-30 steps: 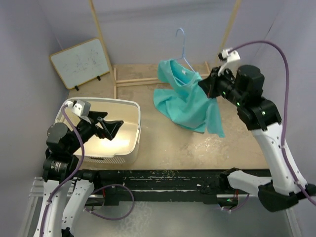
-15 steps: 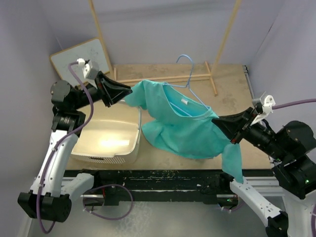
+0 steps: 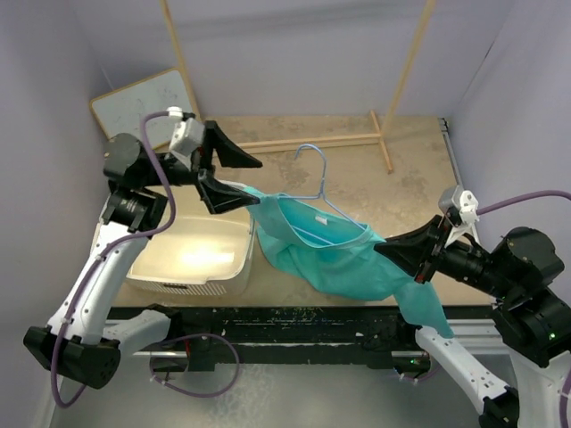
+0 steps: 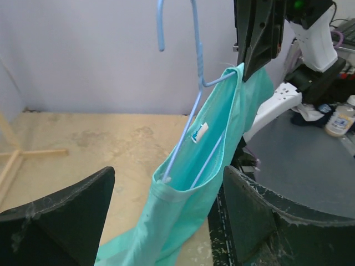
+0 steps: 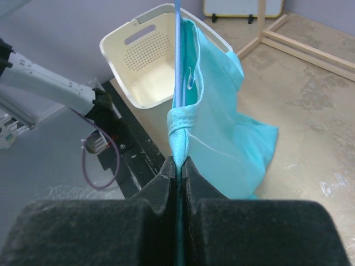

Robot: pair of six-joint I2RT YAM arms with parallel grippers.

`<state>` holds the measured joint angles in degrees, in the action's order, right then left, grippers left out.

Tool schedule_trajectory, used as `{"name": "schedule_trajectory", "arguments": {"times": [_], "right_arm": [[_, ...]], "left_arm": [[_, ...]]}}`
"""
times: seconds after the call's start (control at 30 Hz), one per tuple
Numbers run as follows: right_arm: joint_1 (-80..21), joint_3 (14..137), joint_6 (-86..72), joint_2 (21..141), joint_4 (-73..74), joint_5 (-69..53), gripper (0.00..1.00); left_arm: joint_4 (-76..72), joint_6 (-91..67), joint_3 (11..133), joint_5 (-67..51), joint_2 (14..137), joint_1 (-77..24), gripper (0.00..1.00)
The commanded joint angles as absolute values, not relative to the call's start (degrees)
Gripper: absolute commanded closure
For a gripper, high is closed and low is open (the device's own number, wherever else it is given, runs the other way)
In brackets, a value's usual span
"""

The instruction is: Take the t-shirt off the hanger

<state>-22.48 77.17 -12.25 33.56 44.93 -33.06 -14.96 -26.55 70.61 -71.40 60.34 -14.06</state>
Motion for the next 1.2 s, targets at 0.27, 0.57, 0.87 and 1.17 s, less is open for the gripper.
{"name": "schedule_trajectory", "arguments": {"times": [0.27,0.57,0.87,1.17], "right_arm": [[-22.6,83.1,-12.2,33.2,44.2,-34.1,1.0],[-22.5,84.7,-12.1,33.6,44.8,-33.3,1.0],[-22.6,86.3,-11.1,33.6,46.9,-29.7,1.0],[-22.6,82.5,-13.3,29.6,51.7,-8.3,0.03]], "left_arm": [[-7.3,-17.4,71.3,-71.7,68.7,-22.9,0.23],[-6.3,-15.1,70.1,-69.8,71.1,-28.2,0.33],[3.0,-7.1,72.6,-62.8,72.0,-31.6,1.0],[10.1,-2.9,76.9,-54.9,67.0,-31.6,1.0]]}}
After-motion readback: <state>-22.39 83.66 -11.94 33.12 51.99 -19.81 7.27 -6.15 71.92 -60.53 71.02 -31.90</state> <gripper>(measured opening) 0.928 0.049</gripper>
